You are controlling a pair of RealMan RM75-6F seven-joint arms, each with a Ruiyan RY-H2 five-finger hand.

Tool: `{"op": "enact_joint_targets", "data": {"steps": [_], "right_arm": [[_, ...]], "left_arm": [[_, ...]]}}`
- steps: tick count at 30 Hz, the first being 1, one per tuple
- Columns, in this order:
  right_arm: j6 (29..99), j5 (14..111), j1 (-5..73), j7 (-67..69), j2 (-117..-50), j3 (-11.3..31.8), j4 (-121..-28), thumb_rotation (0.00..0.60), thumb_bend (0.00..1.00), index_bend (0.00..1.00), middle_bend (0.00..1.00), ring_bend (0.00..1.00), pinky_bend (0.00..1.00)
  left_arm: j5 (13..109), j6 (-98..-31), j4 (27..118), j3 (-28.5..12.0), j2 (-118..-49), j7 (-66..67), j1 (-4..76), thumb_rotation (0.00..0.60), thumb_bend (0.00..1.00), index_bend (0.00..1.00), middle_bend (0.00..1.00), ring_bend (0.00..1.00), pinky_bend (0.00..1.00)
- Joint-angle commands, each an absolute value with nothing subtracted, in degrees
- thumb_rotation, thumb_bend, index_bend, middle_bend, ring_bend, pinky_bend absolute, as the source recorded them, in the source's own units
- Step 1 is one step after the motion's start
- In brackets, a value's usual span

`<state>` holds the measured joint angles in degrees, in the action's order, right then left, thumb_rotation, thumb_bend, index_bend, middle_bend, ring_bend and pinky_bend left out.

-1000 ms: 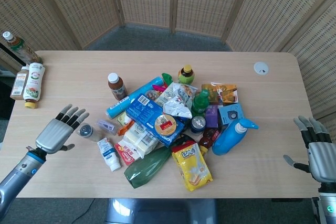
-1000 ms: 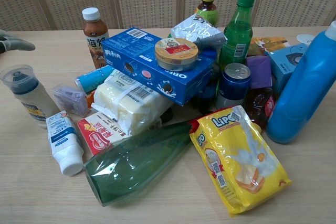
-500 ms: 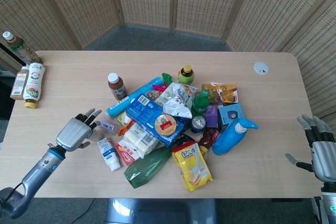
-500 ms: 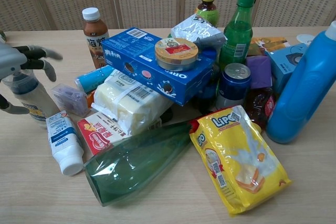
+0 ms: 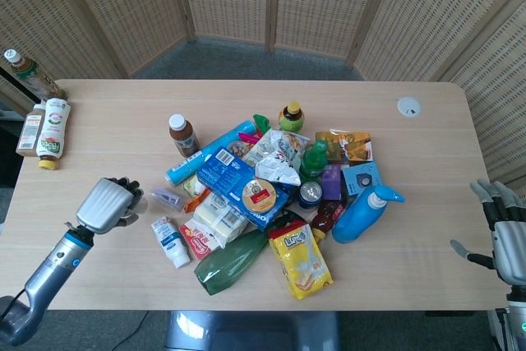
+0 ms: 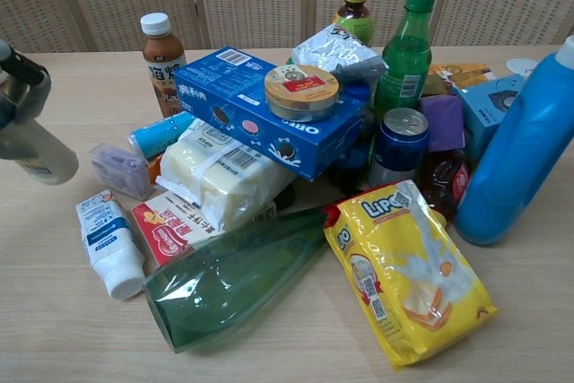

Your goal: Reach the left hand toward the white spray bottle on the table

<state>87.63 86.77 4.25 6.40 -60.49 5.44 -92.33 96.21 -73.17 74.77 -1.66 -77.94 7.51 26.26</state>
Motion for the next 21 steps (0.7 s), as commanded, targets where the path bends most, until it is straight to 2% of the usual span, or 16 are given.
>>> {"op": "enact_joint_targets", "data": {"steps": [1,13,21], "right_arm": [[87.63,86.76,4.22,6.29,-60.49,5.42,-92.42,0.600,0.00,0.00,0.00,0.00,0.00],[88.15,86.97,4.00,6.93,-60.08,5.52,-92.80,0.600,0.00,0.00,0.00,0.00,0.00],[88.41,87.17,3.85,7.85,-59.68,5.54,-92.84,0.600,0.00,0.00,0.00,0.00,0.00]], "left_arm": [[96.27,-76.45,81.18,-3.72,-72.60,7.13,26.16,0.600,0.01,0.83,0.79,0.75,0.87],[95.78,-79.64,99.62,-8.45,-59.01,12.74,26.48,0.600,0.01,0.82,0.77,0.75,0.87],[95.70,-79.43,104.49,-9.05,-56.59,15.14,26.45,0.600,0.01,0.81,0.77,0.75,0.87]]}}
